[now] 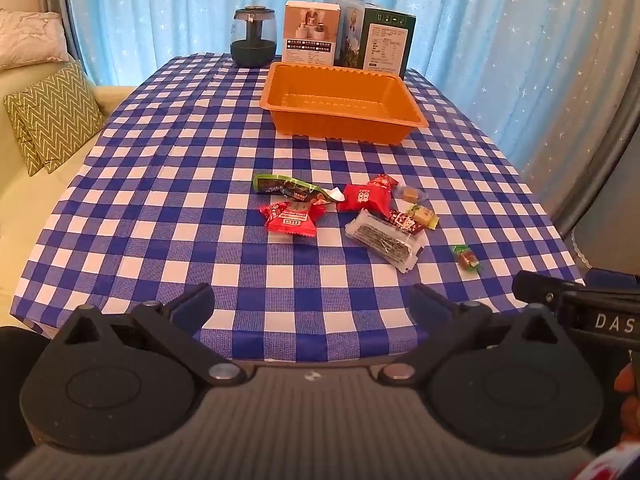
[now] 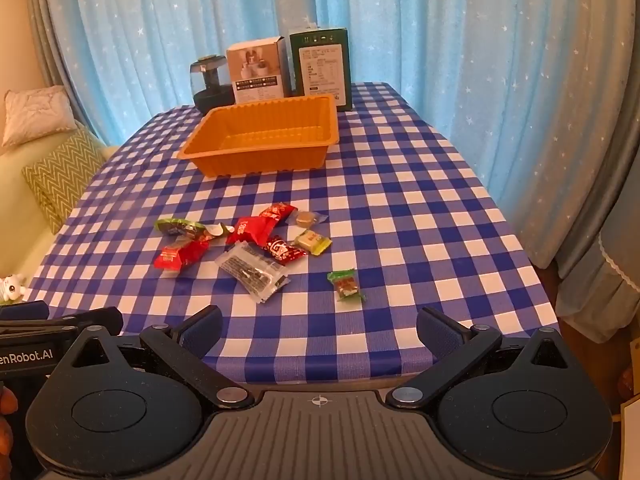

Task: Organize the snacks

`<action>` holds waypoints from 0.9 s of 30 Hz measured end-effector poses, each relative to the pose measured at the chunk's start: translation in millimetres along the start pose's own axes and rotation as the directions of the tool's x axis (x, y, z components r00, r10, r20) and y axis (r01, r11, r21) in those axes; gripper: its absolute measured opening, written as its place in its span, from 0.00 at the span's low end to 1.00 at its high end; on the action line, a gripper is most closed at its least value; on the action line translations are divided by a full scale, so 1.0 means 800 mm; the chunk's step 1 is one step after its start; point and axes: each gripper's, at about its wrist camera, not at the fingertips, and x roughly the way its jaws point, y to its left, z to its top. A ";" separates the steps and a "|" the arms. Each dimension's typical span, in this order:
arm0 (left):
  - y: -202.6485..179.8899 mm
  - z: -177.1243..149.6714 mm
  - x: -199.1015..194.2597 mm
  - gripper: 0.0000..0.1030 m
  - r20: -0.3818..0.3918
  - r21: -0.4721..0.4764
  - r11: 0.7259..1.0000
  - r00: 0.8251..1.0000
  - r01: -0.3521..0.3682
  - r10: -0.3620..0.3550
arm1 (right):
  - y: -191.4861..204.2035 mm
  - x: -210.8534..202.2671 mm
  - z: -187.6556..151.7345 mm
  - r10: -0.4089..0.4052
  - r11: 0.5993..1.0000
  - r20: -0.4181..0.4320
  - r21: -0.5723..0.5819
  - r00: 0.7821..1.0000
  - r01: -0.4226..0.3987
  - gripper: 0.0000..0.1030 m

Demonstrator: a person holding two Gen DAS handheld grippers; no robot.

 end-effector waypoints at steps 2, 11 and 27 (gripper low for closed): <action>-0.001 0.000 0.000 1.00 0.002 0.003 1.000 1.000 -0.001 0.001 | 0.000 0.000 0.000 -0.001 1.000 0.000 -0.001 1.000 0.001 1.00; -0.002 0.001 -0.004 1.00 0.005 0.002 1.000 1.000 0.008 -0.008 | -0.001 0.001 0.001 0.000 1.000 0.000 0.002 1.000 0.000 1.00; -0.004 0.001 -0.006 1.00 0.006 0.004 1.000 1.000 0.013 -0.013 | 0.002 0.002 0.002 -0.002 1.000 0.003 0.000 1.000 0.002 1.00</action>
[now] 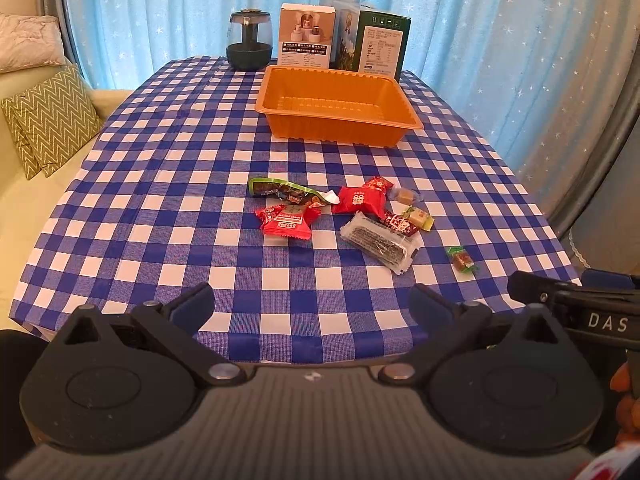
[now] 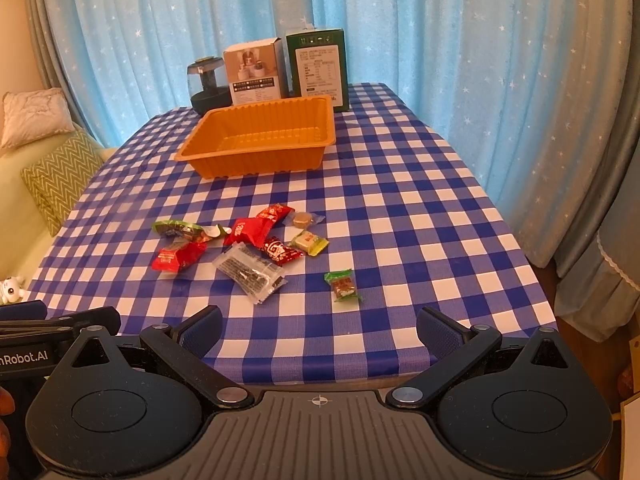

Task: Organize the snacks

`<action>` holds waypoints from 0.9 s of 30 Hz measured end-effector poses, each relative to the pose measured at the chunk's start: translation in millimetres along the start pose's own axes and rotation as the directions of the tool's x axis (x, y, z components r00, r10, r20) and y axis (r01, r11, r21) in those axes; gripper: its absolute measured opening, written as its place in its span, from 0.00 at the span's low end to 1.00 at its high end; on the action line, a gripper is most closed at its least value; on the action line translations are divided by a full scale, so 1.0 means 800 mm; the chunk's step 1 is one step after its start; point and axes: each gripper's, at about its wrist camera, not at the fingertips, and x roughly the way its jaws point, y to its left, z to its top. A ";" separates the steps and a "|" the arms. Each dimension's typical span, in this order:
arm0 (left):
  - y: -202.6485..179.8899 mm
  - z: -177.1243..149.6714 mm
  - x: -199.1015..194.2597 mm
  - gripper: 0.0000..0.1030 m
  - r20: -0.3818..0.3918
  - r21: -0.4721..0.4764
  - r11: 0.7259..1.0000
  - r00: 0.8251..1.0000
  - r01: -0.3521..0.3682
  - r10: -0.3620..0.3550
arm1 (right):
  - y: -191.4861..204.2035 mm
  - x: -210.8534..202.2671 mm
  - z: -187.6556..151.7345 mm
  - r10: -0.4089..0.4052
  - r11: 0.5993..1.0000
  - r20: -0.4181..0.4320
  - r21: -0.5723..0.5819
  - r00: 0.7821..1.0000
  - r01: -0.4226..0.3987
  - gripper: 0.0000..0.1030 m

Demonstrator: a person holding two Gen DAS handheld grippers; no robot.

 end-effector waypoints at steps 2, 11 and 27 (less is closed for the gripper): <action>-0.001 0.000 0.000 1.00 0.000 0.001 1.000 1.000 0.000 0.000 | -0.002 -0.002 -0.001 -0.002 1.000 0.003 0.003 1.000 0.002 1.00; -0.002 0.000 -0.004 1.00 0.004 0.000 1.000 1.000 0.003 -0.003 | -0.005 -0.003 -0.001 -0.003 1.000 0.006 0.007 1.000 0.003 1.00; -0.005 0.000 -0.005 1.00 0.003 0.001 1.000 1.000 0.004 -0.004 | -0.008 -0.004 -0.002 -0.006 1.000 0.006 0.010 1.000 0.006 1.00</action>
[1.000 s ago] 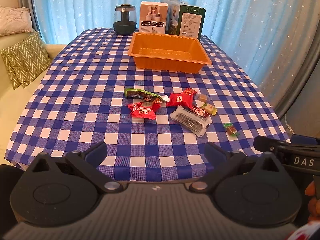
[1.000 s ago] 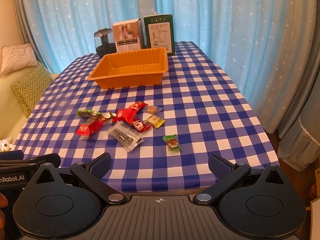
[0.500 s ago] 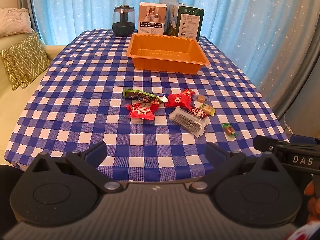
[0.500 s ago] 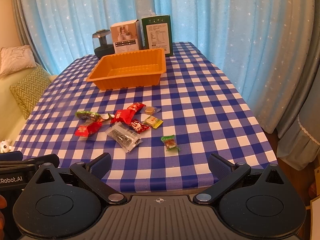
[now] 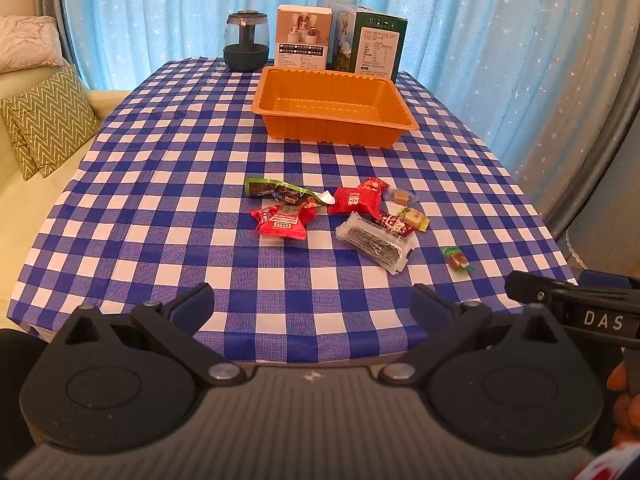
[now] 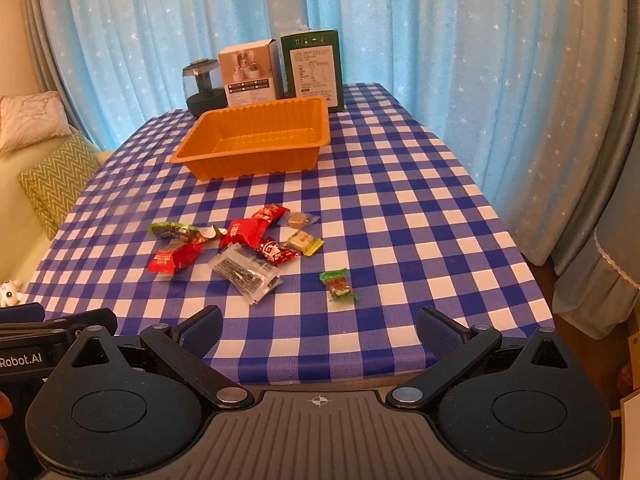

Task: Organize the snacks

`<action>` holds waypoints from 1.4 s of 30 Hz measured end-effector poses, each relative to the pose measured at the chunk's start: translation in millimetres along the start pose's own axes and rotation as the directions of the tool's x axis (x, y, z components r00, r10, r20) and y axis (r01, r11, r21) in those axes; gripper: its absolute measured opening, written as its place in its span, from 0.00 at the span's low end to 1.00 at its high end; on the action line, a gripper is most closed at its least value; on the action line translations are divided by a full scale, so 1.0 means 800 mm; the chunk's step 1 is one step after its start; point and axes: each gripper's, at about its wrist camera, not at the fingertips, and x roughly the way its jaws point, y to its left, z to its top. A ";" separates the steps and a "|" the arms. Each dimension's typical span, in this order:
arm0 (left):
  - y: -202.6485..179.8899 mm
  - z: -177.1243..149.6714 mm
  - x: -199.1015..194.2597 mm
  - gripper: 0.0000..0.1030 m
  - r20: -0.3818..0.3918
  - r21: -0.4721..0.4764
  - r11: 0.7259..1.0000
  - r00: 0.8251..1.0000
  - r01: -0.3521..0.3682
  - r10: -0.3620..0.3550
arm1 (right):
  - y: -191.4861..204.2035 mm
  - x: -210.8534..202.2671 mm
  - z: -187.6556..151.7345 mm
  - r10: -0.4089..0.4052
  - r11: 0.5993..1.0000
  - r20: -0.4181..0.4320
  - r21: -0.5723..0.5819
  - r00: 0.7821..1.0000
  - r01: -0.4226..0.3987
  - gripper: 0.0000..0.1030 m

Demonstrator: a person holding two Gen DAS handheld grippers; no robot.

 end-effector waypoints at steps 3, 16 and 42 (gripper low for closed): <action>0.001 0.000 0.001 1.00 0.001 -0.001 1.000 1.000 0.000 0.000 | 0.001 0.000 0.000 0.000 1.000 0.000 0.000 1.000 0.000 1.00; -0.002 -0.001 0.000 1.00 0.001 -0.001 1.000 1.000 0.002 -0.002 | 0.001 0.000 0.000 0.000 1.000 -0.001 0.001 1.000 0.000 1.00; 0.005 0.016 0.089 1.00 -0.068 -0.057 0.997 0.996 0.060 -0.064 | -0.045 0.110 0.004 0.064 0.998 -0.052 0.003 0.997 -0.064 0.71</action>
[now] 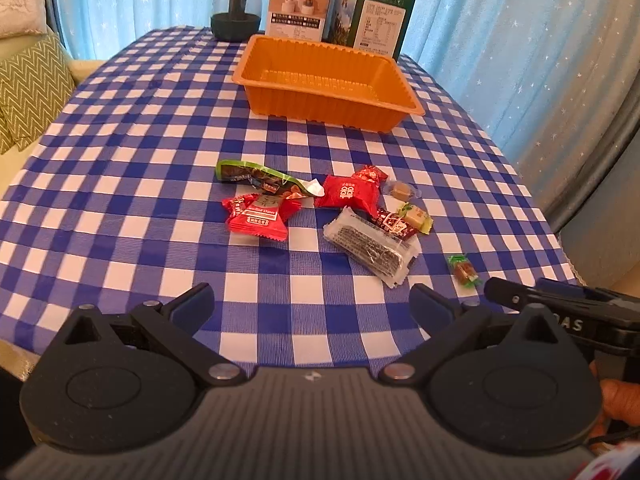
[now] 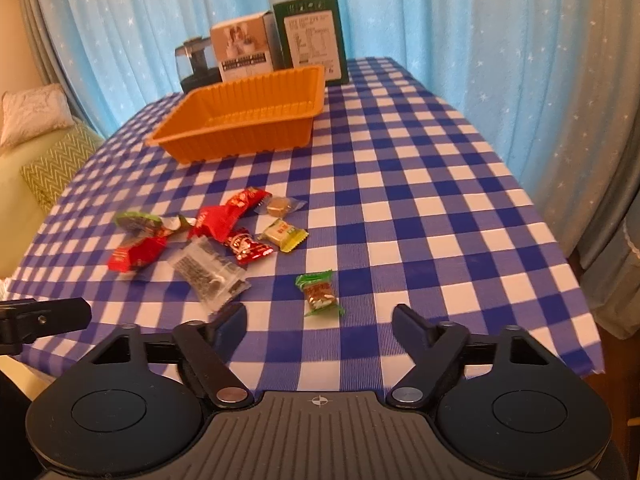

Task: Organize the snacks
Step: 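Grasp the clear seed packet with the left tool while the right tool grasps the green candy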

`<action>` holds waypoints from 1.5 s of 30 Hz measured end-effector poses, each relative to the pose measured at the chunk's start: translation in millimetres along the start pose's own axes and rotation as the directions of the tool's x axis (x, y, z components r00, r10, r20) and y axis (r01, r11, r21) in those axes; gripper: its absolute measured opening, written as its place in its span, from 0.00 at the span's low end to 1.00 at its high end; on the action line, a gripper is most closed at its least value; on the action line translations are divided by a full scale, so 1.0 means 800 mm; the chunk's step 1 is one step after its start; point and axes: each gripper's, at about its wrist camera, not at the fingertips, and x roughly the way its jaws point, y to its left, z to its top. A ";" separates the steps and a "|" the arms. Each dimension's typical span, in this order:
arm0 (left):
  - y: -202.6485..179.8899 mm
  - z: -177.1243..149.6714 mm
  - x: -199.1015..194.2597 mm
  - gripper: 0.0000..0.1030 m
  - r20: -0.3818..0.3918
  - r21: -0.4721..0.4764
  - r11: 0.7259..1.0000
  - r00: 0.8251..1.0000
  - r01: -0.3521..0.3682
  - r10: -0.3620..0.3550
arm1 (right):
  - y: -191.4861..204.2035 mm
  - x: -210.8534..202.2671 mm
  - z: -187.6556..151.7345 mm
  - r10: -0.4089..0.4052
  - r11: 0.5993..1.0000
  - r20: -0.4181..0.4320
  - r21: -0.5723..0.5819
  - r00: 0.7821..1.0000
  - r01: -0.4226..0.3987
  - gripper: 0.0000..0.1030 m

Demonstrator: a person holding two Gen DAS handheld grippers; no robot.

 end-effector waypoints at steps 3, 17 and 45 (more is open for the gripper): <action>0.001 0.003 0.018 1.00 -0.014 -0.002 1.000 1.000 0.006 -0.006 | -0.004 0.024 0.003 0.004 1.000 -0.024 -0.013 1.000 -0.005 0.61; -0.005 0.006 0.068 0.88 -0.069 -0.008 0.998 0.996 0.056 -0.056 | -0.004 0.084 0.015 -0.013 0.995 -0.068 -0.101 0.998 0.006 0.20; -0.018 0.025 0.114 0.73 -0.034 -0.066 0.992 0.993 0.109 -0.111 | 0.007 0.067 0.017 0.049 0.998 -0.009 -0.045 0.999 -0.049 0.20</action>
